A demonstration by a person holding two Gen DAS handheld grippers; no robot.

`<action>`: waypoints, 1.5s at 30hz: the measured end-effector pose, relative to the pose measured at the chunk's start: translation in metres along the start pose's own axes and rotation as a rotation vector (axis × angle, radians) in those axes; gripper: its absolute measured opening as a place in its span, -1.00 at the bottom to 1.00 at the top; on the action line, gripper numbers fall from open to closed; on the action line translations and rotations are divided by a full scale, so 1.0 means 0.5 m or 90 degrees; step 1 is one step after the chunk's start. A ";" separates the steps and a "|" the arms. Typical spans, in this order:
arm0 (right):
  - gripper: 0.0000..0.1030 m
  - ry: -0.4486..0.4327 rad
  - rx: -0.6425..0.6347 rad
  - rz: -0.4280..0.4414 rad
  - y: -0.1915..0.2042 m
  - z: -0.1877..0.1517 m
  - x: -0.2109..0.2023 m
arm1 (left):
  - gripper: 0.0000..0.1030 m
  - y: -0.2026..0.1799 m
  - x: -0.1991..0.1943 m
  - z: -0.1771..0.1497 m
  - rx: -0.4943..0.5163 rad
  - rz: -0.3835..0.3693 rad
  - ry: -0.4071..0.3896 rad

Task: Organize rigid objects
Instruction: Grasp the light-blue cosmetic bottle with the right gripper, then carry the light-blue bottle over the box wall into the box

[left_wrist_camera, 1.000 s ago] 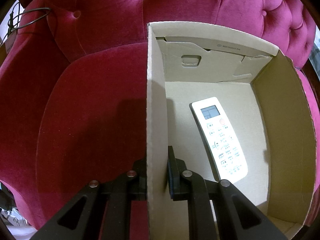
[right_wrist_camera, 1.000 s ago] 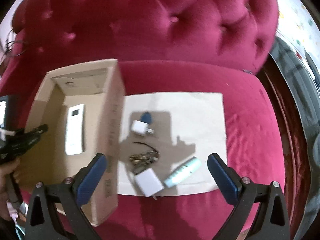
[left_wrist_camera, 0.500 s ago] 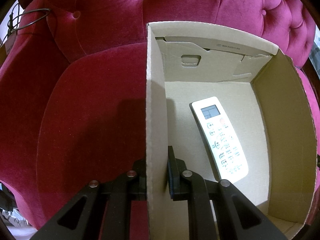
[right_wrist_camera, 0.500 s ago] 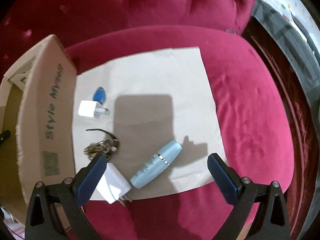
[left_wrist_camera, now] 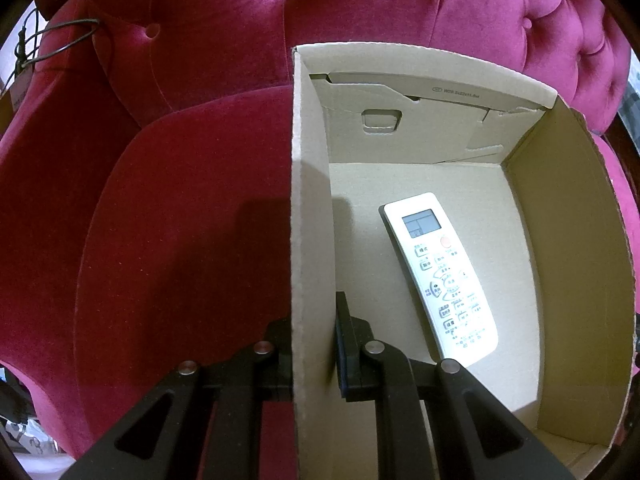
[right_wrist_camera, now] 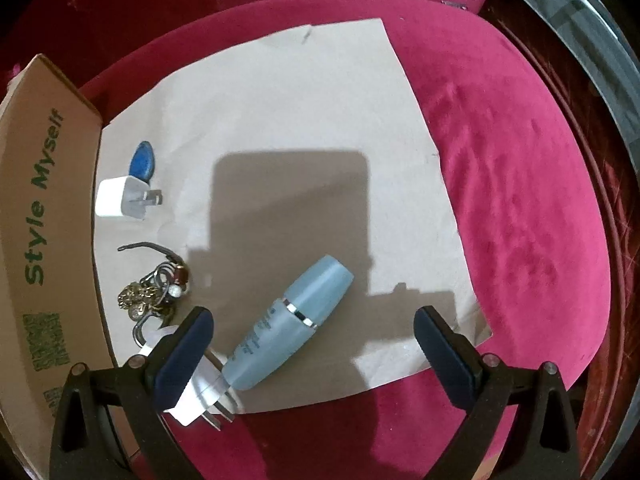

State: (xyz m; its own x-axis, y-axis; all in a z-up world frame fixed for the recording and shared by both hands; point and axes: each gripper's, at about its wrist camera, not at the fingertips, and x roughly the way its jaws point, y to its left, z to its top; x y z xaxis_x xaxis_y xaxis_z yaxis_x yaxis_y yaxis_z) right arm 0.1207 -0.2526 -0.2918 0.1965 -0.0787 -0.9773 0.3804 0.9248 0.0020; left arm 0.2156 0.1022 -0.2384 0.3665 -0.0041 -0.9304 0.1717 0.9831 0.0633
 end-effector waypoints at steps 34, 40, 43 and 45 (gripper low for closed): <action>-0.45 -0.012 -0.040 0.001 0.035 -0.028 0.014 | -0.73 -0.006 -0.001 -0.002 0.003 0.004 -0.001; -0.45 0.005 -0.012 0.019 0.012 -0.019 0.008 | -0.73 -0.009 -0.002 0.000 0.004 0.006 -0.001; -0.46 0.009 -0.006 0.011 0.002 -0.016 0.009 | -0.73 -0.010 -0.002 0.000 0.005 0.007 -0.001; -0.46 0.004 -0.002 0.004 -0.004 -0.015 0.003 | -0.73 -0.010 -0.002 0.000 0.004 0.006 -0.001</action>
State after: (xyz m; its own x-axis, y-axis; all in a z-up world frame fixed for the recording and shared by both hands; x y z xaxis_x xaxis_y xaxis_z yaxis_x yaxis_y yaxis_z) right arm 0.1135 -0.2520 -0.2950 0.1928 -0.0699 -0.9787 0.3767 0.9263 0.0081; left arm 0.2142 0.0975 -0.2378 0.3695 0.0043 -0.9292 0.1740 0.9820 0.0737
